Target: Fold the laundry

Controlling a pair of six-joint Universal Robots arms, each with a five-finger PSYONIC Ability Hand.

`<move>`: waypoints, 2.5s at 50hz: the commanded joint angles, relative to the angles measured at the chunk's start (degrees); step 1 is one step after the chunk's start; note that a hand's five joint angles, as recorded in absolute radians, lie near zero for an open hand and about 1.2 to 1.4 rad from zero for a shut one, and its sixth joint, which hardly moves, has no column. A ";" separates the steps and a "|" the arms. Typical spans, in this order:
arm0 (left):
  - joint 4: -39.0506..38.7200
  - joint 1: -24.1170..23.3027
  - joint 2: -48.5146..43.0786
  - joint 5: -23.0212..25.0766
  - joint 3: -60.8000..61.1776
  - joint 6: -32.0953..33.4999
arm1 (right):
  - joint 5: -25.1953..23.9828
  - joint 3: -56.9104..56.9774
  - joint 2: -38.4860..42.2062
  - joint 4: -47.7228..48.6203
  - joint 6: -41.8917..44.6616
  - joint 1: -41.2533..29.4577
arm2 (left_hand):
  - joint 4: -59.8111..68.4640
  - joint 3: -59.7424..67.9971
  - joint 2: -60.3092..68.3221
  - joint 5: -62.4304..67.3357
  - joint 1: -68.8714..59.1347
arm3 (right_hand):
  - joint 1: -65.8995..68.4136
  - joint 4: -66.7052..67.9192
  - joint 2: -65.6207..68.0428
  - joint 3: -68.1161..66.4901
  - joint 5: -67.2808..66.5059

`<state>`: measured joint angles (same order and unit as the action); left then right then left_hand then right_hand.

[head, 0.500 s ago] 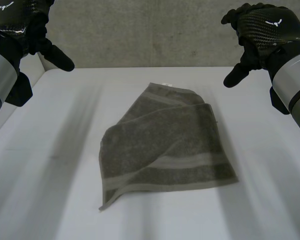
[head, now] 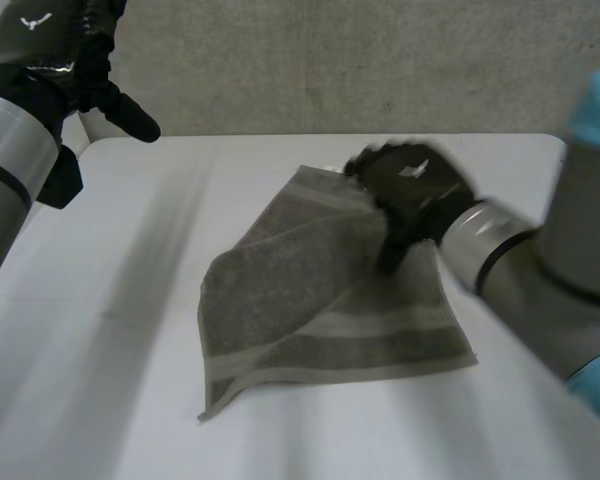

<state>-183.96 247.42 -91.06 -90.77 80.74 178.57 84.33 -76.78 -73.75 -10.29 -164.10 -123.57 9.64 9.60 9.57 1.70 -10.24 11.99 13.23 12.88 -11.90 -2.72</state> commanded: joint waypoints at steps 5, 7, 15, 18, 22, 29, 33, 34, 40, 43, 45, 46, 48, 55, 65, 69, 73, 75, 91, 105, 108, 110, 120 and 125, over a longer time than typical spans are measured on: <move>-0.87 4.30 -7.28 1.56 -0.67 -0.15 | -3.65 0.84 13.17 0.79 0.63 -11.33 | 1.41 1.46 1.49 -0.65 -0.82 | -1.99 -3.23 -2.88 1.90 2.72; -0.78 4.74 -8.68 1.56 0.03 -0.23 | -3.29 1.02 15.12 2.38 0.72 -12.40 | 1.25 1.29 1.32 -0.81 -0.65 | -1.06 -2.31 -1.95 0.97 1.80; -1.13 7.46 -9.22 1.74 5.47 -0.15 | -2.15 0.49 21.10 12.05 1.95 -15.65 | 0.58 0.62 0.65 -1.49 0.02 | 9.53 8.29 8.64 -9.62 -8.80; -1.92 7.99 -9.22 2.00 7.14 -0.15 | -1.89 0.67 22.68 13.45 2.56 -16.79 | 0.41 0.45 0.48 -1.65 0.19 | 11.72 10.48 10.83 -11.81 -10.99; -2.80 8.43 -8.87 2.00 8.90 -0.15 | -1.19 1.02 24.26 13.98 3.00 -17.23 | 0.41 0.45 0.48 -1.66 0.19 | 20.61 19.37 19.72 -20.70 -19.87; -4.47 9.40 -8.78 2.00 11.11 -0.06 | 1.10 3.13 27.16 13.98 4.23 -17.58 | 0.41 0.45 0.48 -1.66 0.19 | 39.90 38.66 39.01 -39.99 -39.17; -4.56 9.40 -8.78 2.00 11.20 -0.06 | 1.36 3.74 27.17 13.89 5.63 -17.50 | 0.41 0.45 0.48 -1.66 0.19 | 67.99 66.75 67.10 -68.08 -67.25; -4.65 9.40 -8.78 2.09 11.20 -0.06 | 1.36 3.75 27.16 13.89 5.64 -17.50 | 0.41 0.45 0.48 -1.66 0.19 | 68.01 66.77 67.12 -68.10 -67.28; -6.66 9.40 -10.09 3.31 11.28 -0.06 | 1.80 4.36 17.54 13.72 5.11 -16.71 | 0.41 0.45 0.48 -1.66 0.19 | 68.01 66.77 67.12 -68.10 -67.28; -8.25 9.40 -11.15 4.64 11.46 -0.15 | 1.63 4.88 9.97 13.72 4.85 -16.53 | 0.57 0.61 0.65 -1.49 0.02 | 68.01 66.77 67.12 -68.10 -67.28; -10.88 9.57 -14.13 8.31 11.20 -0.15 | 1.80 5.77 6.69 13.19 4.93 -16.00 | 0.58 0.62 0.65 -1.49 0.02 | 68.01 66.77 67.12 -68.10 -67.28; -10.89 9.57 -14.14 8.33 11.20 -0.15 | 1.80 6.55 3.55 12.75 4.93 -14.87 | 0.57 0.61 0.65 -1.49 0.02 | 68.01 66.77 67.12 -68.10 -67.28; -12.38 9.57 -16.85 12.00 10.67 -0.15 | 1.80 6.73 0.62 12.13 5.02 -13.54 | 0.41 0.45 0.48 -1.65 0.19 | 68.01 66.77 67.12 -68.10 -67.28; -14.84 9.40 -22.65 19.56 9.00 -0.50 | 1.36 8.05 -8.95 8.36 5.11 -10.38 | 0.36 0.40 0.43 -1.70 0.24 | 68.01 66.77 67.12 -68.10 -67.28; -16.34 4.39 -28.11 26.96 6.80 -5.33 | 1.89 7.00 -14.05 8.00 5.37 -10.38 | 0.36 0.40 0.43 -1.70 0.24 | 68.01 66.77 67.12 -68.10 -67.28; -17.22 1.93 -29.70 26.70 5.39 -8.15 | 1.89 6.38 -14.32 7.48 5.37 -10.47 | 0.41 0.45 0.48 -1.66 0.19 | 68.01 66.77 67.12 -68.10 -67.28; -19.32 -1.14 -33.38 25.30 1.89 -13.23 | 1.98 6.30 -15.37 5.90 5.20 -10.64 | 1.24 1.28 1.32 -0.82 -0.65 | 68.01 66.77 67.12 -68.10 -67.28; -19.50 -2.29 -34.53 24.33 0.56 -14.12 | 1.98 6.30 -15.81 5.72 5.11 -10.64 | 1.75 1.79 1.82 -0.31 -1.16 | 68.01 66.77 67.12 -68.10 -67.28; -20.82 -3.96 -43.23 2.44 -11.57 -9.03 | 5.14 5.77 -21.35 3.70 5.20 -5.98 | 70.36 70.40 70.43 68.30 -69.76 | 68.01 66.77 67.12 -68.10 -67.28; -21.00 0.61 -6.45 4.72 6.43 6.96 | 4.27 4.01 -8.72 4.66 1.25 7.72 | 70.36 70.40 70.43 68.30 -69.76 | 68.01 66.77 67.12 -68.10 -67.28; -21.00 0.61 -0.89 5.52 10.21 9.25 | 4.00 4.45 -4.93 4.58 -0.25 9.22 | 70.36 70.40 70.43 68.30 -69.76 | 68.01 66.77 67.12 -68.10 -67.28; -20.73 0.61 -0.25 5.52 11.81 10.31 | 4.00 4.45 -3.07 4.49 -0.16 9.13 | 70.36 70.40 70.43 68.30 -69.76 | 68.01 66.77 67.12 -68.10 -67.28; -20.47 0.35 -3.86 5.34 20.51 23.14 | 5.23 -1.08 -0.17 3.87 -4.10 3.35 | 70.36 70.40 70.43 68.30 -69.76 | 5.07 3.83 4.19 -5.17 -4.34; -20.21 -0.27 -4.91 4.47 19.99 32.44 | 5.32 -3.54 -0.96 3.26 -13.57 0.26 | 70.36 70.40 70.43 68.30 -69.76 | -1.99 -3.23 -2.88 1.90 2.72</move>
<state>-204.22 247.69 -94.09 -85.52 100.75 201.59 89.21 -76.77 -73.68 -6.42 -167.78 -118.63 69.75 69.65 69.71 59.20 -67.76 13.80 15.17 15.88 -15.16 -5.40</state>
